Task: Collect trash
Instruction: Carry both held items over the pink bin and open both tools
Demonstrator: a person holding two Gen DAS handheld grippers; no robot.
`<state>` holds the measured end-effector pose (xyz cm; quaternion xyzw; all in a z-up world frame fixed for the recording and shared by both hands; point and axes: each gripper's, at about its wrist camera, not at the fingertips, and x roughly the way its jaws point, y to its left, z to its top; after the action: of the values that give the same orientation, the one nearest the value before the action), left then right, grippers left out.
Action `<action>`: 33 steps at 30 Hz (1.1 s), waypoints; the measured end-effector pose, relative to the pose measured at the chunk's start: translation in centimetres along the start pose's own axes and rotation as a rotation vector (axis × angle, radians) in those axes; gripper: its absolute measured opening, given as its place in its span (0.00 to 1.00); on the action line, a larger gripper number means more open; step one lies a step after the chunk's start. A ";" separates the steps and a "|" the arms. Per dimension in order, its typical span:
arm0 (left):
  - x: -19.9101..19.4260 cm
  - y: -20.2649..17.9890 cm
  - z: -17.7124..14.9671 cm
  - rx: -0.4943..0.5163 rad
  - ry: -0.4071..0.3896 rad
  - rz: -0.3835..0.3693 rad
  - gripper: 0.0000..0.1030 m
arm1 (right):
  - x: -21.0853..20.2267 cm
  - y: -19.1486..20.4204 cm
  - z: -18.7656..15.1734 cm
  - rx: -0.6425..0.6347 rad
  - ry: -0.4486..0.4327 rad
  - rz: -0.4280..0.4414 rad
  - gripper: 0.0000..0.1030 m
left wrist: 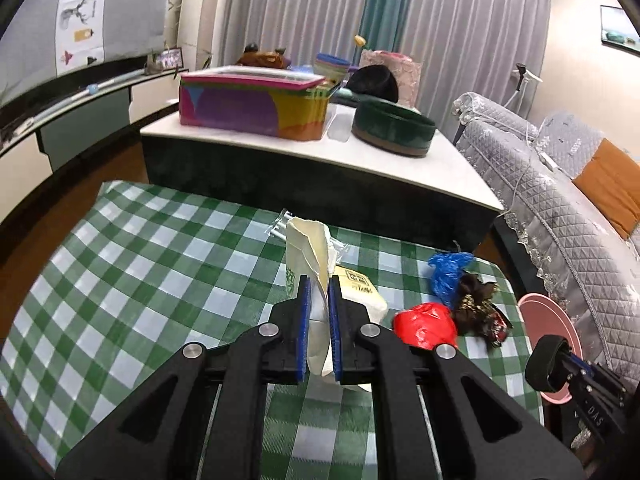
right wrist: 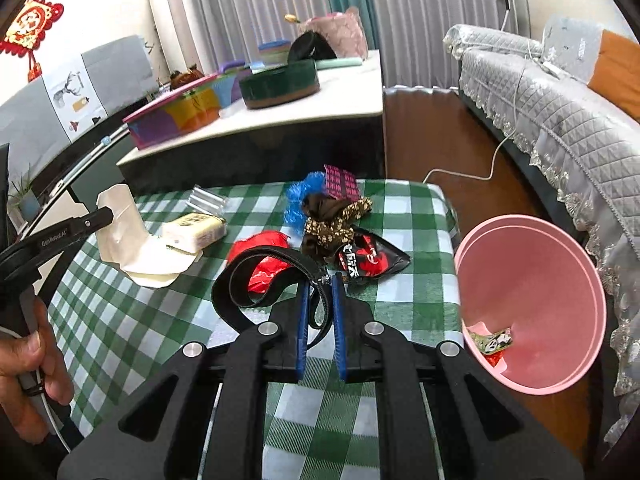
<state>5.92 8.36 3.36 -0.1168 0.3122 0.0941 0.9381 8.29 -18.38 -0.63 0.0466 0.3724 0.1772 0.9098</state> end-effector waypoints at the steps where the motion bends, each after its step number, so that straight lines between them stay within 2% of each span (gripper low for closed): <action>1: -0.4 -0.1 0.0 0.003 -0.005 -0.003 0.09 | -0.4 0.0 0.0 0.000 -0.007 0.000 0.11; 14: -4.2 -2.9 -1.1 0.052 -0.048 -0.084 0.08 | -5.2 -1.3 0.2 0.019 -0.090 -0.020 0.11; 33: -4.5 -7.6 -1.9 0.106 -0.053 -0.185 0.08 | -7.6 -4.6 0.0 0.058 -0.131 -0.090 0.11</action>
<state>3.21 0.16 5.86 -0.0929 0.2796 -0.0066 0.9556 4.55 -25.35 3.38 0.0679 0.3190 0.1220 0.9374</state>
